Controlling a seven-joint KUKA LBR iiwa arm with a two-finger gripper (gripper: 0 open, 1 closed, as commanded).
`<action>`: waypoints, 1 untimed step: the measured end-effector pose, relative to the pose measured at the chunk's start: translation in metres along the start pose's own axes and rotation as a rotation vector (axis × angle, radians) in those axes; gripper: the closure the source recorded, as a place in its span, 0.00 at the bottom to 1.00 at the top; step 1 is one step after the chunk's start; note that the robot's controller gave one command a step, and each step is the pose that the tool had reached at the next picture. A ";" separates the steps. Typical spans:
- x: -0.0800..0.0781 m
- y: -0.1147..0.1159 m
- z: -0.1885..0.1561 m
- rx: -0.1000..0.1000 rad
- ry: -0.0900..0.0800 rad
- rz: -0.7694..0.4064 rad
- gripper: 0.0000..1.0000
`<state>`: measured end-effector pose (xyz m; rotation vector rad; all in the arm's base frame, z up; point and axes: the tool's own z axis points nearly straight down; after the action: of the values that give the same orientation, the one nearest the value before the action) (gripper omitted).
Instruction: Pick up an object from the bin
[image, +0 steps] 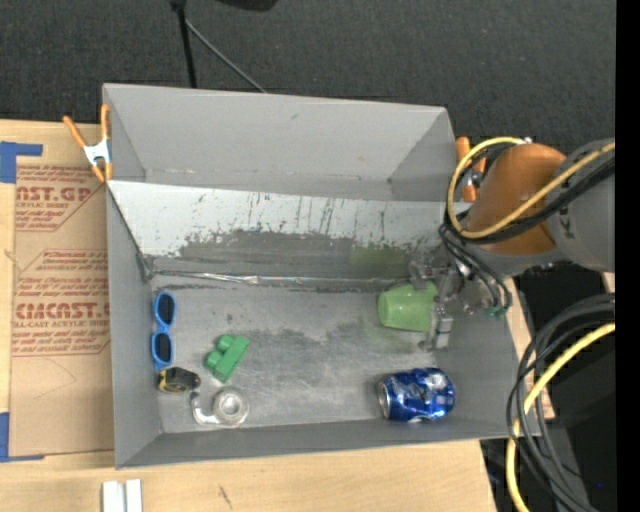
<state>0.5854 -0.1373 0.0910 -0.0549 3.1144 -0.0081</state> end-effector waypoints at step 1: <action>0.012 -0.007 0.009 -0.002 -0.012 -0.043 0.00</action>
Offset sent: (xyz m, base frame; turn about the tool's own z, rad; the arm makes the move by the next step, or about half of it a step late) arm -0.0232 -0.0101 -0.0210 -0.0418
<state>0.5742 -0.1449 0.0818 -0.1213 3.1004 -0.0048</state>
